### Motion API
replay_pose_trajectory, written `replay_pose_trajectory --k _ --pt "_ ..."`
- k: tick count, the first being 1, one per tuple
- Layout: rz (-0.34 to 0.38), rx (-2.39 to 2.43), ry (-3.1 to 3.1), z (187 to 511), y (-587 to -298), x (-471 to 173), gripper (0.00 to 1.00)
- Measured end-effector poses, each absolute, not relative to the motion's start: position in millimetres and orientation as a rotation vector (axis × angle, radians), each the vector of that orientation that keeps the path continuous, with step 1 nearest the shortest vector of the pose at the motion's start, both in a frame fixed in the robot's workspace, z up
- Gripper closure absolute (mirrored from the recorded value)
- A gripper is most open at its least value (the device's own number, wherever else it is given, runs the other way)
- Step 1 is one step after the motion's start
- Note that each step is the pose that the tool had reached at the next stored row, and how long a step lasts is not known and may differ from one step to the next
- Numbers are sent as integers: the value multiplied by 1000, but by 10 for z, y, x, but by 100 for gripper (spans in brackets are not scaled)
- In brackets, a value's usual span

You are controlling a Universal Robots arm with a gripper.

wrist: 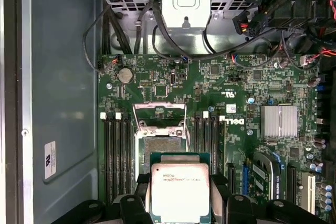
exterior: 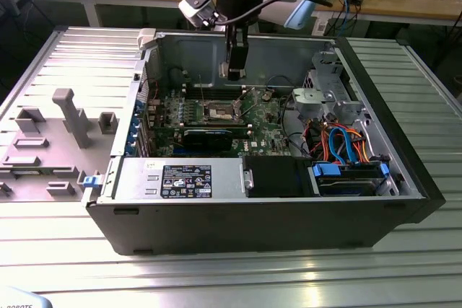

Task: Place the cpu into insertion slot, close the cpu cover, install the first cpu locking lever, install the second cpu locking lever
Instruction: 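Place the cpu into insertion slot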

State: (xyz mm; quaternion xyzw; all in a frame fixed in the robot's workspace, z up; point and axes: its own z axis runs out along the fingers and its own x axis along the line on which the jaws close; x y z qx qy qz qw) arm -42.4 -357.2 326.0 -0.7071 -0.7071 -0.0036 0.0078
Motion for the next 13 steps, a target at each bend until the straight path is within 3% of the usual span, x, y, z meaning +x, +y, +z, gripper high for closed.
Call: replay_pose_trajectory --k 13 --pt "-15 -2208 -2216 3021 -3571 -441 46"
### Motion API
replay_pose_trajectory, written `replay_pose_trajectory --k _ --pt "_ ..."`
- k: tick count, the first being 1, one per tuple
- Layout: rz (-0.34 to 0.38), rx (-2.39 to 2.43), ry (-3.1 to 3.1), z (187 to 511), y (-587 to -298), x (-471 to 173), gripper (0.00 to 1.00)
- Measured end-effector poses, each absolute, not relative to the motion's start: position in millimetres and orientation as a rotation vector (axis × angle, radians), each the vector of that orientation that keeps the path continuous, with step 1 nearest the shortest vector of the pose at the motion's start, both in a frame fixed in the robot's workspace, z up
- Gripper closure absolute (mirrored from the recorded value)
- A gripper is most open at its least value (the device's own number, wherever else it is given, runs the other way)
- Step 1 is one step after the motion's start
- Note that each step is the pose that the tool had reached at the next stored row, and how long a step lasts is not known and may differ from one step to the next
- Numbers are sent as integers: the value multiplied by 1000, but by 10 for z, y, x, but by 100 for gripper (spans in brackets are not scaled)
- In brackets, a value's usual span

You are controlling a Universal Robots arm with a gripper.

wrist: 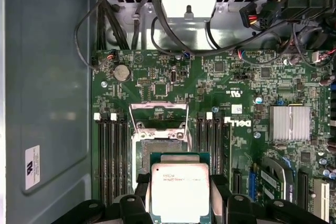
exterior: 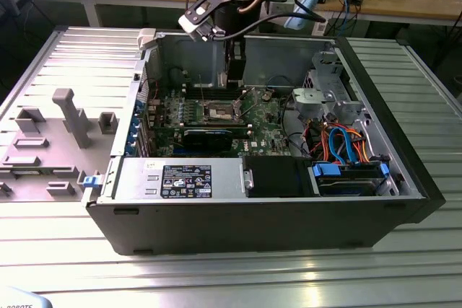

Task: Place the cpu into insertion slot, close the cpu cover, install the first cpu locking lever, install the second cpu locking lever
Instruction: 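Place the cpu into insertion slot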

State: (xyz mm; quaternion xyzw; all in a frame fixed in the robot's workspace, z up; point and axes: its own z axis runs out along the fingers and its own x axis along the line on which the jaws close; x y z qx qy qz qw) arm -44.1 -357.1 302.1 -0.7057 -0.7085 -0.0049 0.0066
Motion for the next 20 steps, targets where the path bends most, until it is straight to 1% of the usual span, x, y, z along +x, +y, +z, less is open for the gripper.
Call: replay_pose_trajectory --k 8,11,20 --pt "-16 -2206 -2218 3003 -3571 -443 46" --pt "-32 -2213 -2226 2821 -3561 -497 46" --pt "-43 -2218 -2231 2683 -3555 -542 46"
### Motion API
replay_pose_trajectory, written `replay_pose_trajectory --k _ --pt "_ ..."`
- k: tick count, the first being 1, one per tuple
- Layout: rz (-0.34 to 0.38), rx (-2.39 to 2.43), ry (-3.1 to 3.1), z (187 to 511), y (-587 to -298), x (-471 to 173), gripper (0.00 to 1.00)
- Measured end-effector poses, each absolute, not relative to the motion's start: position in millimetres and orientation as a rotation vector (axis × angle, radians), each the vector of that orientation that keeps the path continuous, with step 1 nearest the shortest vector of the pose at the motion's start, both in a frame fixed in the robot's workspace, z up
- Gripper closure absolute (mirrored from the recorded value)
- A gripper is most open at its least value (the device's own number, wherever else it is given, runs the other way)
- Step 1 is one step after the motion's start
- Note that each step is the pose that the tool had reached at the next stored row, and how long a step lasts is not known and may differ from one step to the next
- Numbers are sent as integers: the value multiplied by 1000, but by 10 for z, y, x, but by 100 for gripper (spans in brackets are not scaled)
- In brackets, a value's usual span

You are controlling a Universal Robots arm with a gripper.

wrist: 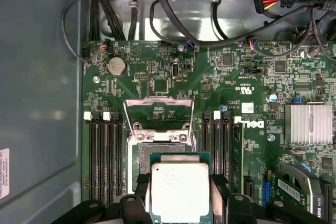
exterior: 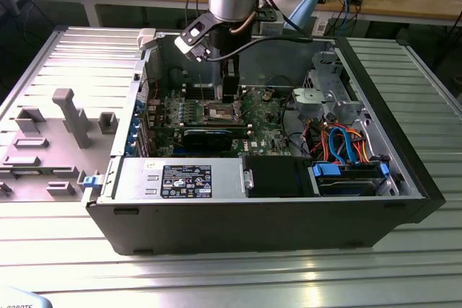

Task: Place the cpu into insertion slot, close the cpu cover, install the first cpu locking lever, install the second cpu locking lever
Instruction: 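Place the cpu into insertion slot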

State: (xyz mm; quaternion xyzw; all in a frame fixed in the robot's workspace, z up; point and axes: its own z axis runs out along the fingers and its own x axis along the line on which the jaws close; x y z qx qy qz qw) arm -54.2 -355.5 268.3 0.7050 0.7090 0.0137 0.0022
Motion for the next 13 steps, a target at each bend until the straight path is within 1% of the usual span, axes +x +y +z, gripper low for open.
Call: replay_pose_trajectory --k 13 --pt "56 2206 2219 2641 -3554 -561 46"
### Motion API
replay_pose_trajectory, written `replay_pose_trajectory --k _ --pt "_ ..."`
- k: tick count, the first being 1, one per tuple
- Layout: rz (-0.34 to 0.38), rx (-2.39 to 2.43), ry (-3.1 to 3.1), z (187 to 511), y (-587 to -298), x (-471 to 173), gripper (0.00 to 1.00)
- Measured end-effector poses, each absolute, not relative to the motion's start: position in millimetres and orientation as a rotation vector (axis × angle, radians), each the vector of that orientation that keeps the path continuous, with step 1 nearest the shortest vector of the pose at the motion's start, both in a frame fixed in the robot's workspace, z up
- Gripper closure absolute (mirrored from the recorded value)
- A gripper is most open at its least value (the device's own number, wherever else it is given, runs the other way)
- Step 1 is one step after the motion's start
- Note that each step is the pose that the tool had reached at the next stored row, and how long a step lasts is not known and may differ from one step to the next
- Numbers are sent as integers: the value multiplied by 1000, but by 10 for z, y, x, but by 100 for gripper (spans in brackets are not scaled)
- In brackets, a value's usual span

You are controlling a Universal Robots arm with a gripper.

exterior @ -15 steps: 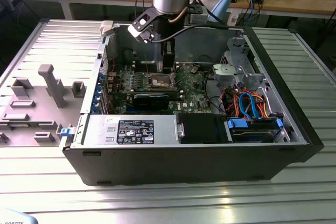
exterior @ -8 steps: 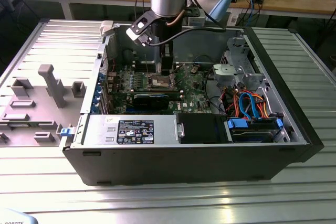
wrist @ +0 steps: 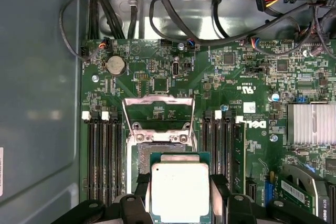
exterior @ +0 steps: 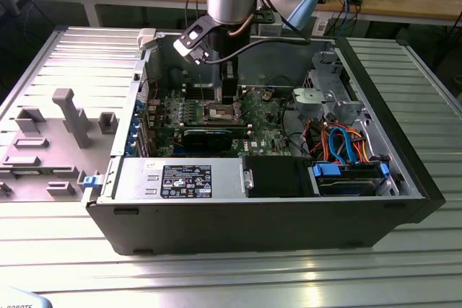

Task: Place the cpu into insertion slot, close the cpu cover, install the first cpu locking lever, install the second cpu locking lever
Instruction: 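Place the cpu into insertion slot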

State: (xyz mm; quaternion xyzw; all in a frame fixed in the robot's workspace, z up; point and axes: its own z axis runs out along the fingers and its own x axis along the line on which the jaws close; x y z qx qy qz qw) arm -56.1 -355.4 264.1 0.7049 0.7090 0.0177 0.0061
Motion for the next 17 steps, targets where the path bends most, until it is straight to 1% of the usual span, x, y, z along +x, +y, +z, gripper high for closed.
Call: replay_pose_trajectory --k 9,17 --pt "57 2206 2218 2435 -3522 -582 46" --pt "58 2206 2219 2420 -3517 -590 46"
